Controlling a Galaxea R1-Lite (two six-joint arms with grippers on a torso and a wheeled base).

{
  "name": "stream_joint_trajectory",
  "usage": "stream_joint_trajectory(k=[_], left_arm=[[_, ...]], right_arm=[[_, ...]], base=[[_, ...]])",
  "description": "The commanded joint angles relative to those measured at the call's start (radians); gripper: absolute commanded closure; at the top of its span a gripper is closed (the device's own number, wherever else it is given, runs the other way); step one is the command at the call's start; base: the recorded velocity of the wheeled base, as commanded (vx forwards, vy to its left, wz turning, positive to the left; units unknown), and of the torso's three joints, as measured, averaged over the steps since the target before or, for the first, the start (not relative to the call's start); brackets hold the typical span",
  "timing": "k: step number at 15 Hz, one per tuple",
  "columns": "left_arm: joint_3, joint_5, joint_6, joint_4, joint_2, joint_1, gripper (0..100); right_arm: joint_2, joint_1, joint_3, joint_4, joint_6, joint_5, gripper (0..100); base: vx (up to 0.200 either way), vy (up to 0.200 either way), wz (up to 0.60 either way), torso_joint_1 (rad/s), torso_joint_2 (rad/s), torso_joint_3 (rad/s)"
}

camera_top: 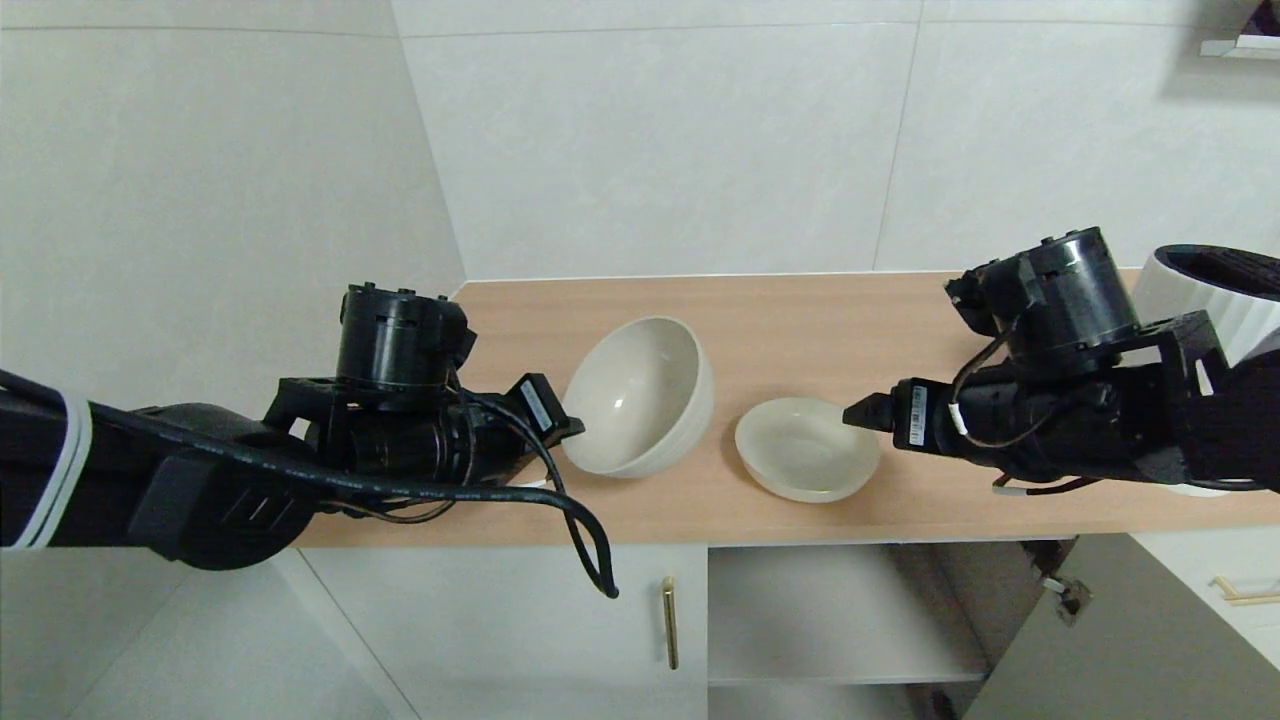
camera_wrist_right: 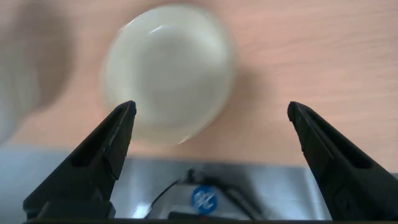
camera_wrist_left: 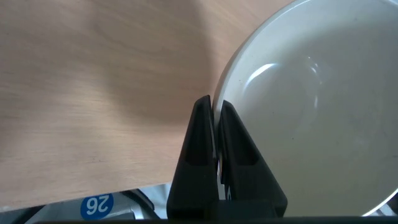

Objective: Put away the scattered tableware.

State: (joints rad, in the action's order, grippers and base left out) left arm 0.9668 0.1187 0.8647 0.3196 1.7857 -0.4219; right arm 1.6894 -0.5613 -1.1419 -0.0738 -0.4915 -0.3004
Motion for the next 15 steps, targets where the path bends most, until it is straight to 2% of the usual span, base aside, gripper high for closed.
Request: stream_joint_trajectory(k=[1, 6, 15], left_arm=[[0.0, -0.001, -0.001, 0.001, -0.012, 0.0, 100], [-0.002, -0.001, -0.001, 0.001, -0.014, -0.001, 100], [-0.002, -0.001, -0.003, -0.001, -0.014, -0.003, 100]], right_arm=[[0.089, -0.019, -0.025, -0.001, 0.001, -0.065, 0], [0.181, -0.02, -0.053, 0.009, -0.007, -0.117, 0], [0.211, -0.019, -0.055, 0.009, -0.009, -0.12, 0]], base=[[0.0, 0.0, 0.0, 0.0, 0.0, 0.0], [0.0, 0.0, 0.0, 0.0, 0.0, 0.0], [0.0, 0.0, 0.0, 0.0, 0.0, 0.0]])
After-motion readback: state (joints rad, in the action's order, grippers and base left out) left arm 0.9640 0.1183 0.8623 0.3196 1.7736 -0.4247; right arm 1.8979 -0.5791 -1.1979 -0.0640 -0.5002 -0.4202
